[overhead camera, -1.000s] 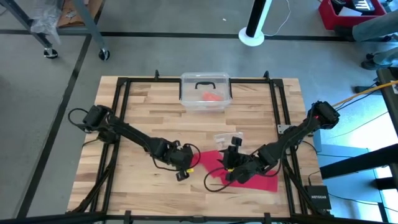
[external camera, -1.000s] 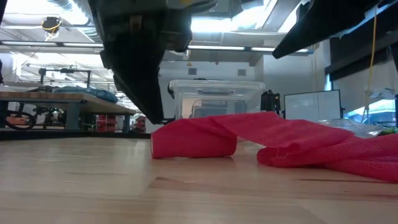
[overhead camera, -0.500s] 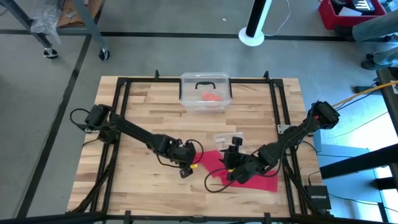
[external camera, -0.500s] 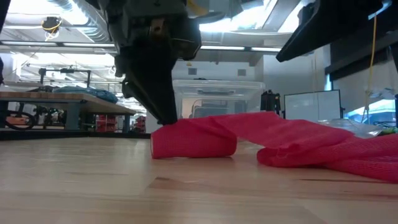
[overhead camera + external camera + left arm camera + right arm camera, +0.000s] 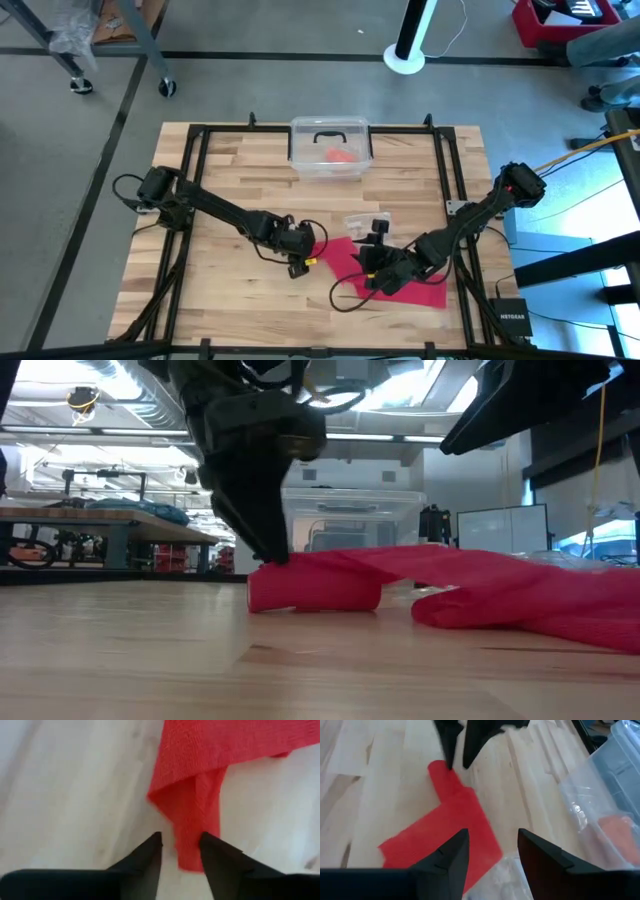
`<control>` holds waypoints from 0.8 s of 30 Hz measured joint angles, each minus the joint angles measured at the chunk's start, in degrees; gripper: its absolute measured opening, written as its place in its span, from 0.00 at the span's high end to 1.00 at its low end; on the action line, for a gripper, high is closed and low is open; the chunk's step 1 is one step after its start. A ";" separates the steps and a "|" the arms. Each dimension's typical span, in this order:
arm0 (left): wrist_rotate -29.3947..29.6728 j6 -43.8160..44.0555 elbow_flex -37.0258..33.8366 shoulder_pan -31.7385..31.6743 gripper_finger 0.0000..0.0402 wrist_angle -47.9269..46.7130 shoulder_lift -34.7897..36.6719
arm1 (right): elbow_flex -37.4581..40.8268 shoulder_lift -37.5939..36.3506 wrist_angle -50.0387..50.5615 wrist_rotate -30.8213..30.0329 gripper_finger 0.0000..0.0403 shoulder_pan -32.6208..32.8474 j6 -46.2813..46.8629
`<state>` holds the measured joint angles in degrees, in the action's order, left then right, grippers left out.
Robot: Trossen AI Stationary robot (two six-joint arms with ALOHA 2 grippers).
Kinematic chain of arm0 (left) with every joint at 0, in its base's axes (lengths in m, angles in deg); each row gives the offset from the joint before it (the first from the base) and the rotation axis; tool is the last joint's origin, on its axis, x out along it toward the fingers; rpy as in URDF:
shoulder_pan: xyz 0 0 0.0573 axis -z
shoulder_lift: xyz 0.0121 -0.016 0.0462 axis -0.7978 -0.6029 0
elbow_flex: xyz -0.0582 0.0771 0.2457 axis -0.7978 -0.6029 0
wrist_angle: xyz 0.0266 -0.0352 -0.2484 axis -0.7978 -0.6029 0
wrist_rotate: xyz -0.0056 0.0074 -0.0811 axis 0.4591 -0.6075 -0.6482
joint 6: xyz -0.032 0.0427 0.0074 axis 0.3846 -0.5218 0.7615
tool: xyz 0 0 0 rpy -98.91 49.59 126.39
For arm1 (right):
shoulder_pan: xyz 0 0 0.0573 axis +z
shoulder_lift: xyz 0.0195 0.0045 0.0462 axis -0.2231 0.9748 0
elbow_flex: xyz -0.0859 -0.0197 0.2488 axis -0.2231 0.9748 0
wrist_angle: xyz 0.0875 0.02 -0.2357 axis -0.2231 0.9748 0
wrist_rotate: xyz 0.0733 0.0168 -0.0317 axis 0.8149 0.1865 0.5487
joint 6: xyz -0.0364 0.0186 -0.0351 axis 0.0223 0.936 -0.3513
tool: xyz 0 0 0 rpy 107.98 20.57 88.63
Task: Roll bandage
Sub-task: Roll the red bandage
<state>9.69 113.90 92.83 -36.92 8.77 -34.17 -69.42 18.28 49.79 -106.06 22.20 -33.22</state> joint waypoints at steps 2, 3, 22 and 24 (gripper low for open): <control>0.68 -0.61 0.95 0.55 0.86 -2.24 2.05 | 0.00 0.00 0.01 0.00 0.58 1.10 0.84; 0.60 -0.77 1.30 0.90 0.92 -3.62 3.36 | 0.00 0.00 0.02 -0.02 0.58 1.75 1.55; -2.83 5.81 -0.61 2.76 0.48 -0.18 0.55 | 0.00 0.55 -4.12 -0.10 0.58 5.40 3.06; -1.69 4.39 -0.59 2.74 0.47 1.62 -0.25 | 0.00 0.63 -4.10 -0.29 0.58 5.38 2.88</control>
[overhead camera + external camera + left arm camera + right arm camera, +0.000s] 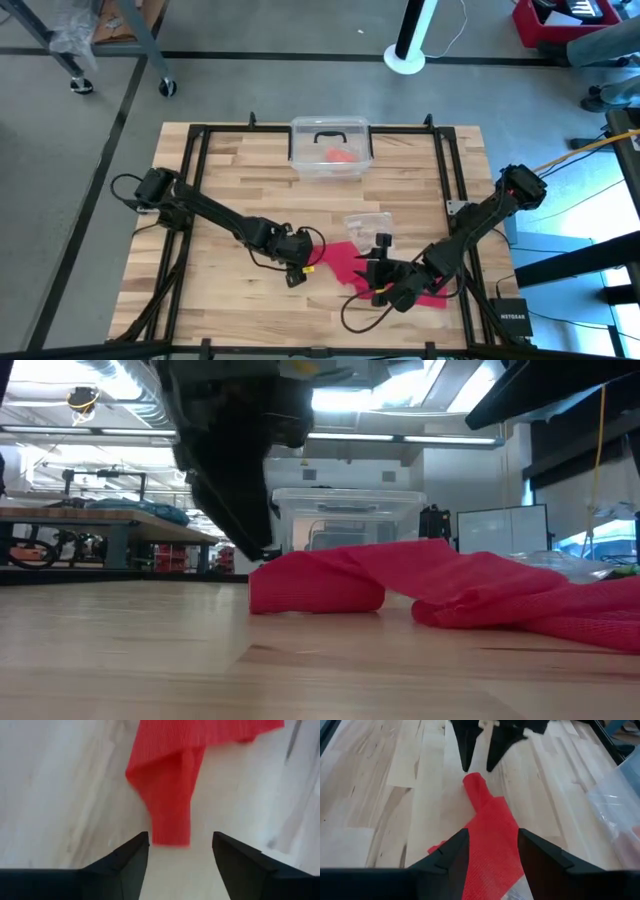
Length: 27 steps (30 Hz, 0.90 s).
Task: Roll bandage
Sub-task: Roll the red bandage
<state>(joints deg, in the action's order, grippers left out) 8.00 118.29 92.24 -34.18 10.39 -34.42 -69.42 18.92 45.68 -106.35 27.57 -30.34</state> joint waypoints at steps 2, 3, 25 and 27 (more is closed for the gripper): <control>1.48 -1.11 -0.02 -0.07 0.46 1.32 -1.11 | 0.00 0.00 -0.33 -0.29 0.58 -0.81 -1.42; 2.27 -1.35 -0.02 -0.07 0.46 2.38 -1.62 | 0.00 0.00 -0.45 -0.33 0.58 -1.21 -2.02; 12.16 -1.16 3.92 1.58 0.88 -4.98 -3.71 | -0.27 -0.50 -1.78 2.63 0.58 -2.58 -10.46; 16.83 -1.12 6.17 2.97 0.91 -10.37 -2.14 | -1.55 -2.54 -0.69 1.57 0.58 -1.34 -10.08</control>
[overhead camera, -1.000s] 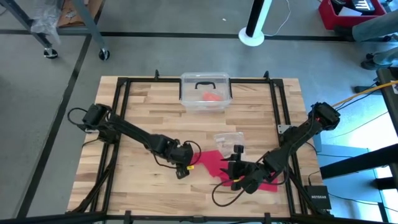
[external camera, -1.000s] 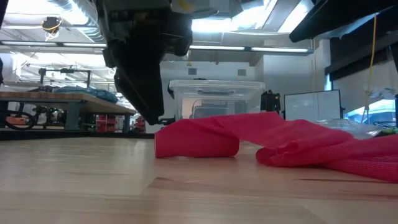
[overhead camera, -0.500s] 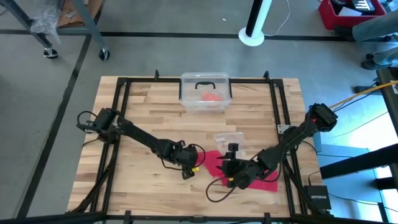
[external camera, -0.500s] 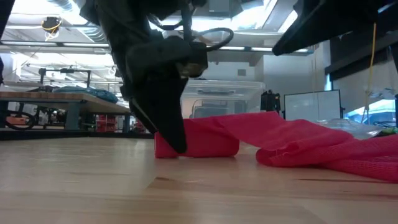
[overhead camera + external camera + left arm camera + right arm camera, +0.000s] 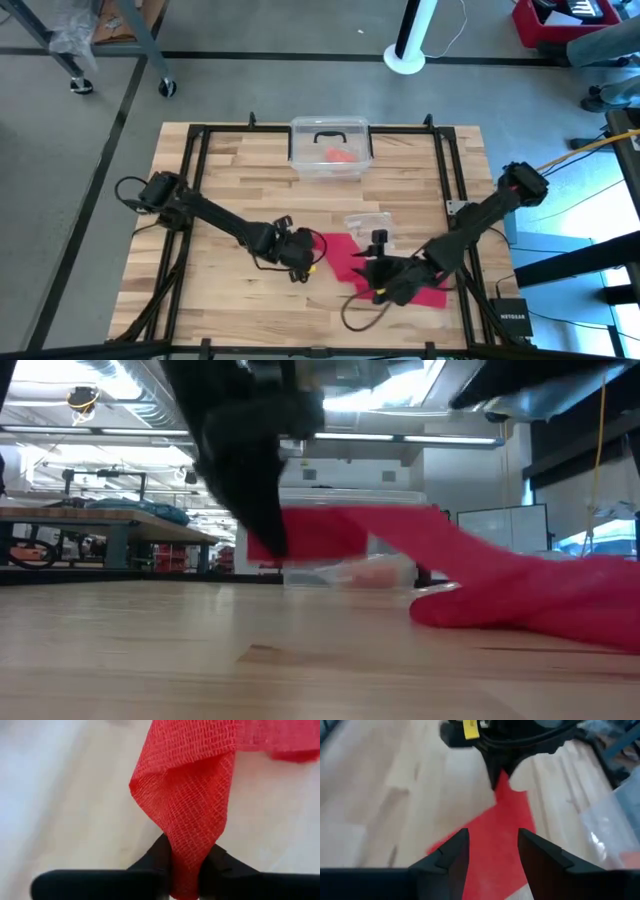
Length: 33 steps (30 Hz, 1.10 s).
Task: Roll bandage
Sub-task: Roll the red bandage
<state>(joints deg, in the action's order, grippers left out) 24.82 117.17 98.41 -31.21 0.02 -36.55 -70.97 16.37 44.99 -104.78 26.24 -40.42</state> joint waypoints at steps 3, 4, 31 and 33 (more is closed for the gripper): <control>8.90 0.43 4.11 2.89 0.91 -8.91 2.46 | -1.91 -2.92 0.64 -1.75 0.58 1.96 1.68; 12.81 0.48 5.74 3.91 0.91 -11.86 3.10 | -2.35 -3.59 0.51 -2.22 0.58 2.51 2.19; 52.29 -9.01 18.36 19.85 0.87 -33.17 4.56 | -3.61 -0.98 -13.57 4.51 0.58 -6.58 -2.78; 52.29 -9.19 18.36 19.83 0.87 -33.17 4.56 | -3.89 -1.00 -13.00 4.21 0.58 -6.54 -2.46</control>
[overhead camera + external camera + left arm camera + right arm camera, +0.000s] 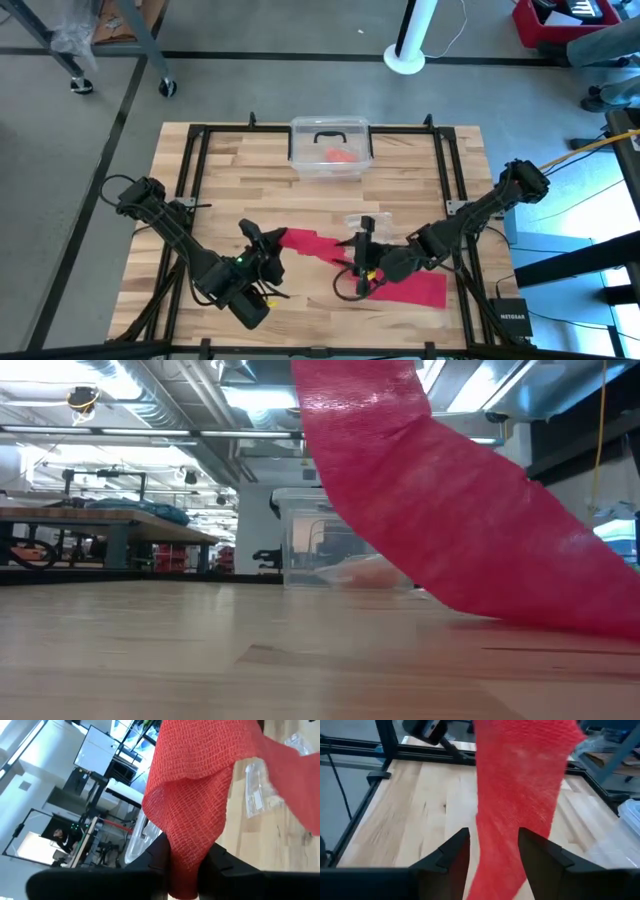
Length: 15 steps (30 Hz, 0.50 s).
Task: Roll bandage
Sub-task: Roll the red bandage
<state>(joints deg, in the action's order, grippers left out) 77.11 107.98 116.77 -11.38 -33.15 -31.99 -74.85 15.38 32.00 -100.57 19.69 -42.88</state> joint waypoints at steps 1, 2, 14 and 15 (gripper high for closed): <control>0.00 -0.19 0.00 0.02 0.87 0.02 0.00 | -0.70 0.00 0.96 1.32 0.58 0.38 0.85; 0.00 -0.44 0.00 0.04 0.87 0.01 0.00 | -1.89 -0.09 2.47 3.47 0.58 0.86 1.78; -0.48 2.16 0.00 0.02 0.87 0.08 -0.07 | -11.03 -0.60 25.45 -12.53 0.58 6.48 9.61; -0.48 2.15 0.00 0.02 0.87 0.17 -0.07 | -10.25 -0.32 23.49 -11.26 0.58 5.57 8.77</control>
<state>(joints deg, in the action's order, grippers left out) 76.63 110.13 116.77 -11.36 -32.98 -32.06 -85.10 15.05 55.49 -111.83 25.26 -34.11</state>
